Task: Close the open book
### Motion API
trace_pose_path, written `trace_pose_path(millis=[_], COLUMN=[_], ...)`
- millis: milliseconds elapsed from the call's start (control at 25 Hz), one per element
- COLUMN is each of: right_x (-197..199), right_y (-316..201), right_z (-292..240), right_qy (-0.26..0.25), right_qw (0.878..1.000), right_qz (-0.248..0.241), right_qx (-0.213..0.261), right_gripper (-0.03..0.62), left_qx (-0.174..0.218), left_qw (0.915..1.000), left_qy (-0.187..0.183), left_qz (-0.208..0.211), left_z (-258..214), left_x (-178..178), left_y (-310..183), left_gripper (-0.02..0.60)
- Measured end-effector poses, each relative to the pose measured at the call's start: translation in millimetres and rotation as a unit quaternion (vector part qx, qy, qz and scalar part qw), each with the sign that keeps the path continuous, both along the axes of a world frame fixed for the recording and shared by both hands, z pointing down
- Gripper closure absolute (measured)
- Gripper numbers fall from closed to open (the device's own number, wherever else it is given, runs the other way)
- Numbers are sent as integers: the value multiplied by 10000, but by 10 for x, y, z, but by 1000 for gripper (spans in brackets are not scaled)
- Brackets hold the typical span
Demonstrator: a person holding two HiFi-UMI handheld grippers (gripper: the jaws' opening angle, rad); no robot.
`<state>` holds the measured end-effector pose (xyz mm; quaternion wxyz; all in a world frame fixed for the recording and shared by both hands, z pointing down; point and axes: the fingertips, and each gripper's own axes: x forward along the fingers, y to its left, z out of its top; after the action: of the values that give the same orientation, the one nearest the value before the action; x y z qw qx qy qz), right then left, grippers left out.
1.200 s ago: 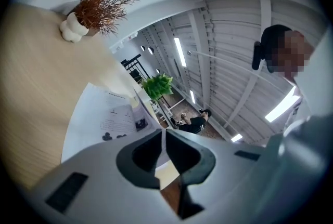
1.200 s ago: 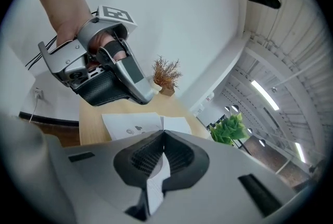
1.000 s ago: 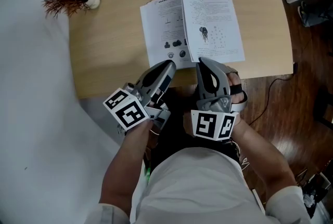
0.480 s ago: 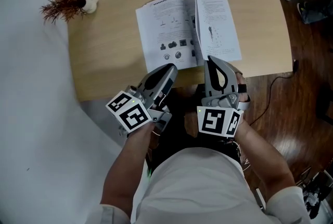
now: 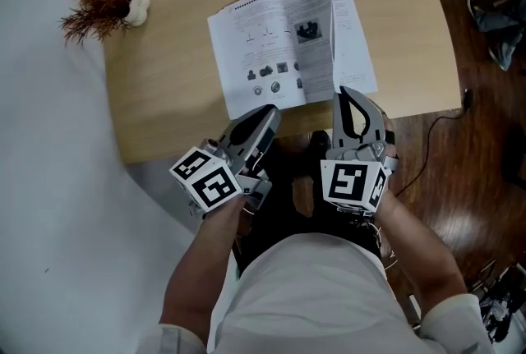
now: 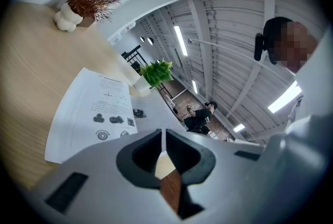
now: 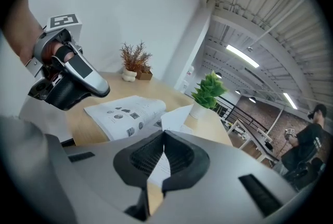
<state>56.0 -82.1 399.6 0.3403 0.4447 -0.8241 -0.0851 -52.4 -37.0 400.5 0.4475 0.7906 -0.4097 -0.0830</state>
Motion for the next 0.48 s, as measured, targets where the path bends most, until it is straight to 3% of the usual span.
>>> trace_pose_path(millis=[480], right_x=[283], right_y=[-78], right_z=[211], right_qy=[-309], right_qw=[9972], right_qz=[476], right_qx=[-489], right_gripper=[589], left_qx=[91], left_qw=[9994], left_qy=[-326], left_qz=[69], left_z=[40], left_x=[83], left_y=[-23], left_gripper=[580])
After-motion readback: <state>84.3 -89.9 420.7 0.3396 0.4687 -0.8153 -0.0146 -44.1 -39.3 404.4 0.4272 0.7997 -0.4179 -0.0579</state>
